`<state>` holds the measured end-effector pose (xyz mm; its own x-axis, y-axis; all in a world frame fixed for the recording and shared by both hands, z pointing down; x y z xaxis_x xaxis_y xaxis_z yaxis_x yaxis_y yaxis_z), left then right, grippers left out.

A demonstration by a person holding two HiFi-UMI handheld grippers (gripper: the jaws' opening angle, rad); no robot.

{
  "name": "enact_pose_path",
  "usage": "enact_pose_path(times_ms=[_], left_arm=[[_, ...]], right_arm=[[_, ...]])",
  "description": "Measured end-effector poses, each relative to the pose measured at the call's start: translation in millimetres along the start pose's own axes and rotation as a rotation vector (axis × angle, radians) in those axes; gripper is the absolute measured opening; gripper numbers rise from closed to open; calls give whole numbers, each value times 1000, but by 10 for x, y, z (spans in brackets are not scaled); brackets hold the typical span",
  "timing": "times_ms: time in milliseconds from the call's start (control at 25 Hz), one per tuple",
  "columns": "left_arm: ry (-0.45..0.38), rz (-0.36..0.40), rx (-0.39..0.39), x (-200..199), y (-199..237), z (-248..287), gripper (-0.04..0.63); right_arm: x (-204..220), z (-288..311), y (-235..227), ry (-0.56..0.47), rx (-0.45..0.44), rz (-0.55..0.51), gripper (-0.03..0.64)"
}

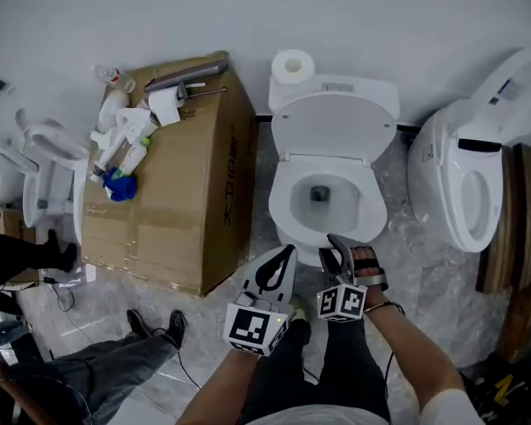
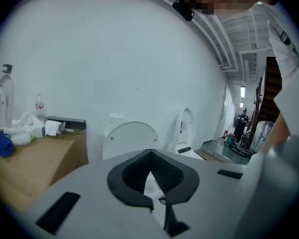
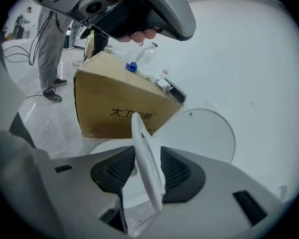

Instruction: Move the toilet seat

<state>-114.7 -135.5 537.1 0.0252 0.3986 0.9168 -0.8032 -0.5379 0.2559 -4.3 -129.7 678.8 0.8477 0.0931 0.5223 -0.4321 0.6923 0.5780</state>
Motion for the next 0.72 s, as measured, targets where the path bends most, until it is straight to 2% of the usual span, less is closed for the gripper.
enact_pose_path(times_ms=[400, 720], left_arm=[[-32, 6, -41, -738, 57, 345, 8], [-46, -6, -87, -1095, 187, 699, 8]], right_arm=[[-353, 156, -1093, -73, 51, -24, 169], [-497, 426, -1761, -142, 83, -80, 169]])
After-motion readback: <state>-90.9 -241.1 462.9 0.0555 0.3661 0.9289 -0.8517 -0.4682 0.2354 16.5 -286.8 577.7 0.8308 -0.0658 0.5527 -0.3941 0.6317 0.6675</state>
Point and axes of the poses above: the fingertips, and each gripper's own axes: z forward along the fingers, y to its left, x out of its underside, the point moved 5 cm from there along -z, backward along the fingers, and after that the axes turned 4 degrees about x, right-handed, at the moved point
